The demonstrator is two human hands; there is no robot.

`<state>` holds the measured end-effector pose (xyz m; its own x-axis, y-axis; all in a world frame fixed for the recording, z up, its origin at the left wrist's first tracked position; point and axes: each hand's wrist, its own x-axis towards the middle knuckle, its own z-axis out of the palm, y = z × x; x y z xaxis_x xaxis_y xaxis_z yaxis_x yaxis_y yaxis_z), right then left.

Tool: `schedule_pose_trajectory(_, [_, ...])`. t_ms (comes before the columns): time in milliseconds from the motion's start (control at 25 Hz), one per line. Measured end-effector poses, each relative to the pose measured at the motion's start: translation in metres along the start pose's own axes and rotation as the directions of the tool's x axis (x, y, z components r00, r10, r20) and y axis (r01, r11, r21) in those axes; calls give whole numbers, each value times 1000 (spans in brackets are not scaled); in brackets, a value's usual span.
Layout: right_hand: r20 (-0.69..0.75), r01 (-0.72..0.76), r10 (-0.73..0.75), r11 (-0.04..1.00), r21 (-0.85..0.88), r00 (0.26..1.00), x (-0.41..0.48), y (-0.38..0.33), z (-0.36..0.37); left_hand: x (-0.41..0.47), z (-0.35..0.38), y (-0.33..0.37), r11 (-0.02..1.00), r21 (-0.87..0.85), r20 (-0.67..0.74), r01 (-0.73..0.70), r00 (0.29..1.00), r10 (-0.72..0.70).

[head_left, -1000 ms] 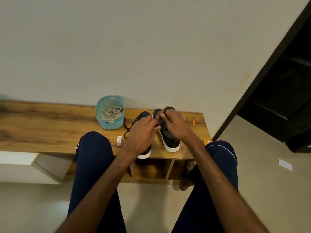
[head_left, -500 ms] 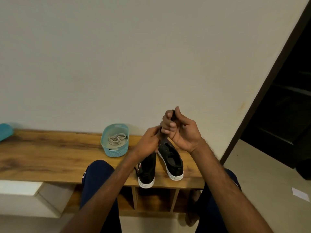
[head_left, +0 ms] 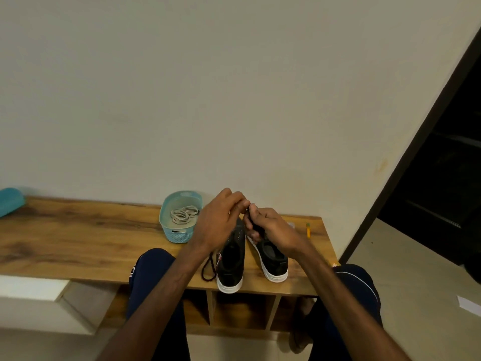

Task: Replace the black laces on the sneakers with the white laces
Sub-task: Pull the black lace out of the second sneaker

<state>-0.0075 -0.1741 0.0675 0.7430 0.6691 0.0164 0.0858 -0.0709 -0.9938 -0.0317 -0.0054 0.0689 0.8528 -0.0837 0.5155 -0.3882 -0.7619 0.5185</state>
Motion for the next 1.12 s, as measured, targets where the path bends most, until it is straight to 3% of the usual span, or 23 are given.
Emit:
schedule_pose_trajectory(120, [311, -110, -45, 880, 462, 949, -6, -15, -1, 2, 8, -7, 961, -274, 21, 24, 1000, -19])
schedule_pose_trajectory(160, [336, -107, -125, 798, 594, 933, -6, -20, -3, 0, 13, -8, 932, -359, 61, 53, 998, -33])
schedule_pose_trajectory(240, [221, -20, -211, 678, 735, 952, 0, -27, -7, -9, 26, -4, 890, -442, 148, 115, 988, -55])
schedule_pose_trajectory(320, [35, 112, -178, 748, 654, 983, 12, -25, -12, -19, 31, 0, 917, -383, 169, 109, 985, -46])
schedule_pose_trajectory(440, [-165, 183, -138, 935, 304, 977, 18, -8, -15, -27, 25, -5, 975, -220, 168, 42, 986, -4])
schedule_pose_trajectory(520, [-162, 81, -73, 996, 41, 984, 12, 4, -12, -26, 18, -10, 990, -138, 125, 7, 992, 10])
schedule_pose_trajectory(600, [-28, -42, 40, 995, -87, 999, 5, 13, -6, -18, 11, -10, 999, -45, 54, -29, 998, 32])
schedule_pose_trajectory(680, [133, -89, 86, 996, 20, 987, 3, 19, -3, -8, 8, -11, 999, 8, 26, -42, 999, 41])
schedule_pose_trajectory(760, [221, -92, 22, 946, 312, 975, 3, 14, -3, 0, 13, -18, 996, -89, 53, -1, 999, 6])
schedule_pose_trajectory(880, [126, 12, -131, 741, 671, 983, 7, -2, -14, -3, 29, -21, 933, -330, 181, 145, 979, -88])
schedule_pose_trajectory(920, [75, 58, -149, 727, 684, 986, 10, -6, -18, -8, 32, -20, 932, -330, 209, 149, 974, -82])
schedule_pose_trajectory(1120, [-104, 131, -94, 889, 440, 990, 25, 17, -25, -24, 26, -17, 998, -30, 320, -55, 945, 61])
